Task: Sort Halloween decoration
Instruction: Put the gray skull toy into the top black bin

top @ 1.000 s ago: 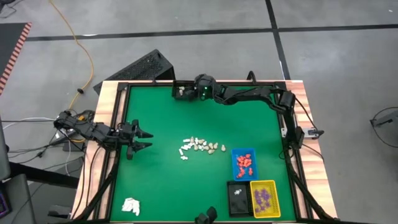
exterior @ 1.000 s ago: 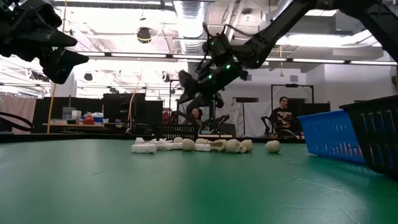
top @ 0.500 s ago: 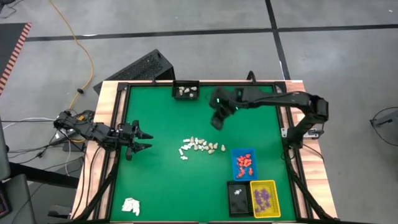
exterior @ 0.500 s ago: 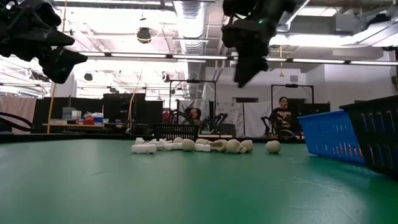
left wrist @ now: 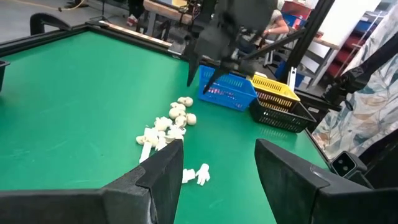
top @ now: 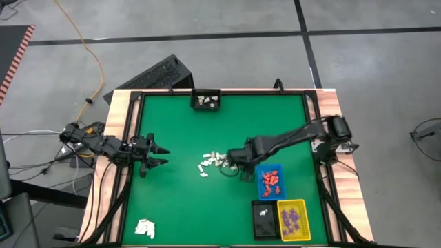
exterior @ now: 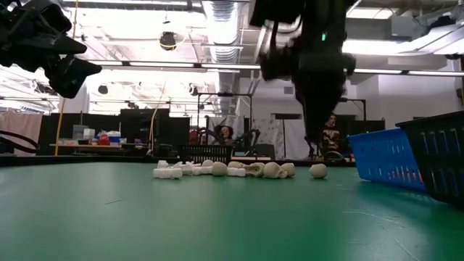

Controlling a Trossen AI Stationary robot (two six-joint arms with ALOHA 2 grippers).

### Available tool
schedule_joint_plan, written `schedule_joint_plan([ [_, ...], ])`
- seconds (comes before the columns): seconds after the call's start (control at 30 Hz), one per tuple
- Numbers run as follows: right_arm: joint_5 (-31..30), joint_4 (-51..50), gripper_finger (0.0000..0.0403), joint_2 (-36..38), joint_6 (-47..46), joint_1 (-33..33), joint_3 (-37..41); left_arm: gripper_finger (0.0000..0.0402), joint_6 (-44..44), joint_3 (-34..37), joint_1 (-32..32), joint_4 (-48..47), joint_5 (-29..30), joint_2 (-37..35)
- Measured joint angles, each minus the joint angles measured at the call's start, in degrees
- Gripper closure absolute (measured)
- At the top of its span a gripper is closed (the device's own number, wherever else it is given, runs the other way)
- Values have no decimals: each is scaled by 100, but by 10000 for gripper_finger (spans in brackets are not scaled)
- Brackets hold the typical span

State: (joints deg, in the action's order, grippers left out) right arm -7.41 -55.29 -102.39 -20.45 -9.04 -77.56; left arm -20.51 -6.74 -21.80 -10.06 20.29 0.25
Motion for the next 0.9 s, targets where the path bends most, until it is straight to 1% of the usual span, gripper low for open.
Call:
schedule_joint_plan([
  [0.1, -25, -101, 238, -288, -483, -10, 2, 213, 14, 0, 0, 0, -2, 0],
  [0.27, -47, -162, 238, -524, -1143, 142, 2, 213, 11, 0, 0, -2, -13, 1],
  [0.63, -51, -124, 234, -568, -1760, 253, 8, 213, -9, 0, 0, -58, -17, 2],
  [0.8, -50, 5, 234, -566, -2098, 243, 315, 213, -9, 0, 0, -99, -29, 2],
  [0.9, -23, 251, 234, -566, -2210, 243, 497, 213, -9, 0, -2, -101, -28, 2],
])
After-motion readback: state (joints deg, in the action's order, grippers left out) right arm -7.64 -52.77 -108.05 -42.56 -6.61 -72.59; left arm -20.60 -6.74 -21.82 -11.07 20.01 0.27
